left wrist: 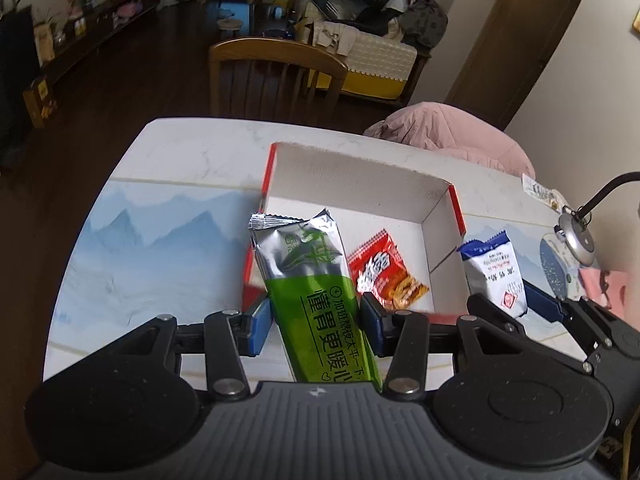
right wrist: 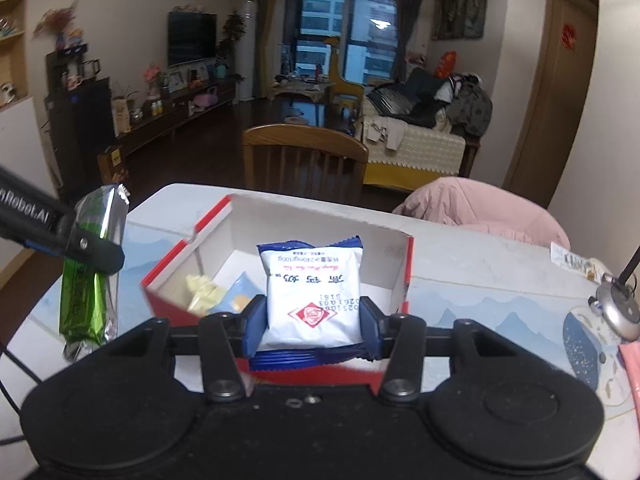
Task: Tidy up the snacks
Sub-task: 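Carry both packets into the red box and open both tools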
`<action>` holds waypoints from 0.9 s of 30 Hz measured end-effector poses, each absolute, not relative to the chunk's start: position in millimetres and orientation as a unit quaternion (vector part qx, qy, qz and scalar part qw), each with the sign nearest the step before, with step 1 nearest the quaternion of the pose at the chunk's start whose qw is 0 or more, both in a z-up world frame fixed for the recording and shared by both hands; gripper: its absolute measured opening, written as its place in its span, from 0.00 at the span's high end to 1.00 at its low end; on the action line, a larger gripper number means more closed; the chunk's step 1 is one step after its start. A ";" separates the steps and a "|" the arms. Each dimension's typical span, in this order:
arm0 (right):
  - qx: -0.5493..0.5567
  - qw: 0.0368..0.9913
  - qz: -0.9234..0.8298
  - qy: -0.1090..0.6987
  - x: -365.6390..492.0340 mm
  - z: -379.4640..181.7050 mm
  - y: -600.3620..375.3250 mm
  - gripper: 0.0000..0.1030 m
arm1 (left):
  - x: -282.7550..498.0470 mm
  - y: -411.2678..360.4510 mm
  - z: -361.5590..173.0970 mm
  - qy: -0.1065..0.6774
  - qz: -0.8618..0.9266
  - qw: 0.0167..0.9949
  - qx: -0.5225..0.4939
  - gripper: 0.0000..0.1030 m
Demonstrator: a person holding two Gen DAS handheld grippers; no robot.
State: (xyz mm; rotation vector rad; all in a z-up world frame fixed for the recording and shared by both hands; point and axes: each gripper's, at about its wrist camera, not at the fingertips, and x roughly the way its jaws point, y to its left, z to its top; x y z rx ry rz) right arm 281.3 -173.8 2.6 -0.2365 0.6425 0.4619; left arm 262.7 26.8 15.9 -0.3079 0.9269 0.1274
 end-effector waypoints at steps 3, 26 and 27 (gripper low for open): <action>-0.113 0.915 0.221 0.317 302.8 -2.2 -172.9 0.54 | 287.8 21.7 15.8 0.452 0.056 0.881 -0.129 0.55; -0.165 0.865 0.254 0.399 388.5 -71.8 -130.7 0.54 | 411.3 34.5 -54.2 0.525 0.087 0.844 -0.068 0.55; -0.170 0.862 0.255 0.404 390.3 -75.2 -128.7 0.54 | 414.7 33.9 -58.3 0.529 0.088 0.842 -0.064 0.55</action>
